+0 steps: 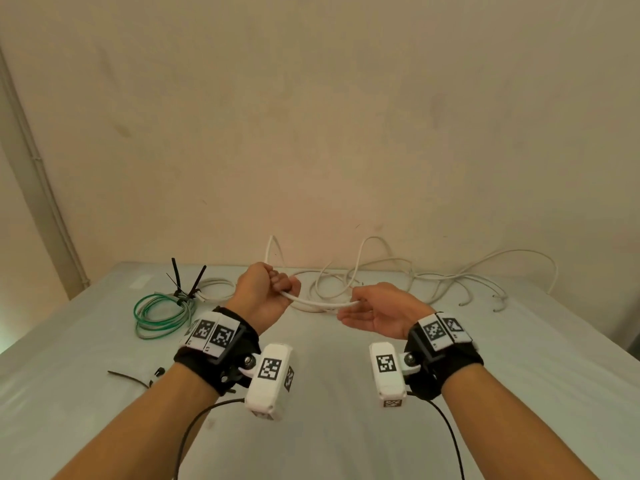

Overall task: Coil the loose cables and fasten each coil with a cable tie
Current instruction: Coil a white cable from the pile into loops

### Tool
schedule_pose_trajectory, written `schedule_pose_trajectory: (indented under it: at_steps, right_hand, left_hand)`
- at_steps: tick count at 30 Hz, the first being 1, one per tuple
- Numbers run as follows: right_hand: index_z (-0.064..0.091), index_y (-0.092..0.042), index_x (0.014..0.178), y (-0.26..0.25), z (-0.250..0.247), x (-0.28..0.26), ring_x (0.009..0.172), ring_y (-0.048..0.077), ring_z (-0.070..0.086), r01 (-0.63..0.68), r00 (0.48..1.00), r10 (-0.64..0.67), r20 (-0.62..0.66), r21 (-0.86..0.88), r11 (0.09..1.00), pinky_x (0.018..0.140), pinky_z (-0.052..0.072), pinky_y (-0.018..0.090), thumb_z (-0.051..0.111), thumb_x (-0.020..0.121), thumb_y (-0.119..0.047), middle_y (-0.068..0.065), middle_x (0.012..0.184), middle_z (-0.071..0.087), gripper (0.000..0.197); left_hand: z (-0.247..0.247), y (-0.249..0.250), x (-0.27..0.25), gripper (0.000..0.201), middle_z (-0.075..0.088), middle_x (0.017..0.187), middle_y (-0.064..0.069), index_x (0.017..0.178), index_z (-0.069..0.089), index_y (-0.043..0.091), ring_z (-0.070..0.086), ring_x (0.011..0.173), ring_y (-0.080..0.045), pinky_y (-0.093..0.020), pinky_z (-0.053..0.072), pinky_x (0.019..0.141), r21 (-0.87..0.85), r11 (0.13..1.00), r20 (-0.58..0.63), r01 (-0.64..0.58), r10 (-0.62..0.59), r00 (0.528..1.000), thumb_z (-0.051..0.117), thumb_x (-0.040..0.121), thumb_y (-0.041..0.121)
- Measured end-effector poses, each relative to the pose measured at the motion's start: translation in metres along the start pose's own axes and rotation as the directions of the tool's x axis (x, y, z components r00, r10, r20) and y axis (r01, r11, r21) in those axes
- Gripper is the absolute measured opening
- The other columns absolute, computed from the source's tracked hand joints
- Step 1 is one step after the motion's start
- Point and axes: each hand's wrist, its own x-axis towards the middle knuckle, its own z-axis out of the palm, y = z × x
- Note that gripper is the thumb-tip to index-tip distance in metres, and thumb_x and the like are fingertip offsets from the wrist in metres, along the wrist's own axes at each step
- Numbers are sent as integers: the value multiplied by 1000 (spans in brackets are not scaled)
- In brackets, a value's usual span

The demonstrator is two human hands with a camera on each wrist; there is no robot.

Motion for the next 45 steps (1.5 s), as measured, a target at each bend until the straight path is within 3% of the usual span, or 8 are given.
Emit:
schedule_pose_trajectory:
  at_steps: [5,9,19,24,29,33,38,45]
  right_hand:
    - [51,5,116,-15,-13,3,50,16,48,164,986,-139,-93,369,915,40,45,26,39,101,7,12,71,50,19]
    - [67,-3,124,-17,-12,-3,49,9,30,276,958,-280,-54,-70,959,43,27,23,41,110,-15,-3,63,40,31]
    - [82,-21,87,-23,14,-19,58,16,36,392,889,-446,104,-676,623,52,39,27,50,98,-23,3,66,40,34]
    - [81,-16,104,-28,24,-21,45,4,41,437,858,-470,209,-777,452,50,30,17,48,104,-21,-26,44,51,33]
    - [77,-18,106,-26,37,-23,61,6,53,423,867,-439,235,-811,403,56,37,19,54,104,-28,-11,67,58,26]
    - [67,-15,107,-24,39,-22,78,13,58,443,850,-486,203,-773,453,66,45,29,56,99,-20,-4,88,63,14]
    - [49,-17,101,-18,29,-12,80,15,63,494,746,-666,1,-672,551,68,50,25,75,89,-16,1,97,67,29]
    - [52,-29,146,-18,26,-13,100,16,54,405,608,-750,259,-914,12,87,54,29,78,88,-29,-1,122,38,64]
  left_hand:
    - [-12,4,-5,32,28,57,1,74,40,14,26,37,-11,-25,49,45,245,969,-16,6,-2,1000,34,104,8]
    - [-10,-3,-14,22,32,59,1,97,60,-1,30,44,-10,-28,48,50,540,841,40,-42,24,999,44,107,12]
    - [12,17,-16,25,46,76,-5,115,77,12,47,65,-17,-28,46,54,695,683,194,-223,121,973,56,103,21]
    - [10,18,-12,27,65,97,-7,104,80,18,60,90,-19,-32,54,77,873,276,352,-401,210,912,53,105,24]
    - [10,11,-14,29,78,103,8,101,82,21,69,105,-9,-32,48,99,868,93,479,-488,102,872,55,105,30]
    - [14,3,-19,33,64,76,-3,103,76,12,55,66,-15,-31,48,69,857,50,510,-513,66,858,48,108,27]
    - [14,4,-15,33,50,71,1,100,78,11,45,62,-10,-25,40,56,896,132,414,-424,98,905,49,107,26]
    - [16,12,-21,38,41,79,-10,88,74,10,39,71,-24,-23,38,51,912,29,405,-409,92,910,47,107,28]
